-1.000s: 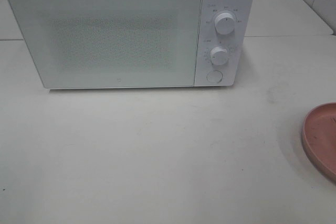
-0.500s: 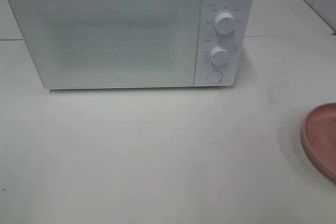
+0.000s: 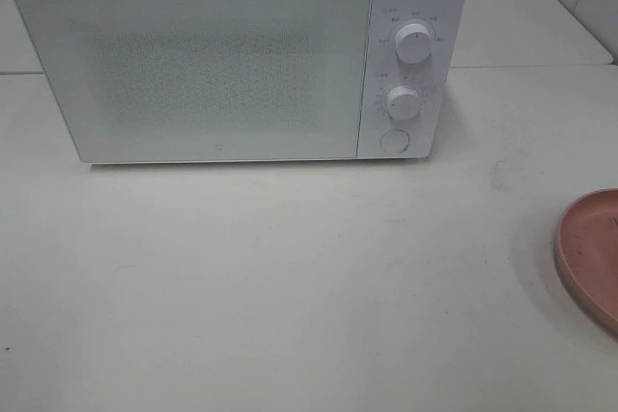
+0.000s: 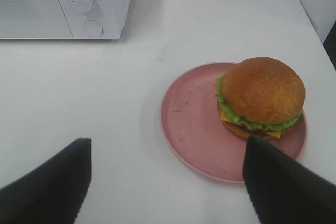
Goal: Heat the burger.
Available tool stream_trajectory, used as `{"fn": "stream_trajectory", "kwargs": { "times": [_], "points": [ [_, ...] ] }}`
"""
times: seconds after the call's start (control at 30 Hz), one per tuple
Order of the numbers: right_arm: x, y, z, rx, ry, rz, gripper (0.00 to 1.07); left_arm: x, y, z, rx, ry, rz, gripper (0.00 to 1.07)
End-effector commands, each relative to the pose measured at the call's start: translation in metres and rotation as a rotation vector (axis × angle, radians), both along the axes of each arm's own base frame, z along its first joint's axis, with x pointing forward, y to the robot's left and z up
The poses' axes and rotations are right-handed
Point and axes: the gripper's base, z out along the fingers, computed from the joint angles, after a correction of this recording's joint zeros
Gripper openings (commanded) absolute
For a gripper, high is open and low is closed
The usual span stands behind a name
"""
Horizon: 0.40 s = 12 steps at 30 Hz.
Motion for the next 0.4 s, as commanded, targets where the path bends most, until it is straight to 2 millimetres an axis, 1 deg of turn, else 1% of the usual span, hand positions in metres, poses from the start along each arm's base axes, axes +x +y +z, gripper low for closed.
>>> {"fn": "stream_trajectory", "kwargs": {
  "times": [0.03, 0.4],
  "points": [
    [-0.0025, 0.0, -0.0007, -0.004, -0.022, 0.0, 0.76, -0.0039, -0.0008, -0.0006, -0.01, -0.034, 0.0, 1.0],
    [-0.0025, 0.0, -0.0007, -0.004, -0.022, 0.0, 0.76, -0.0039, -0.0008, -0.0006, -0.01, -0.034, 0.0, 1.0]
  ]
}}
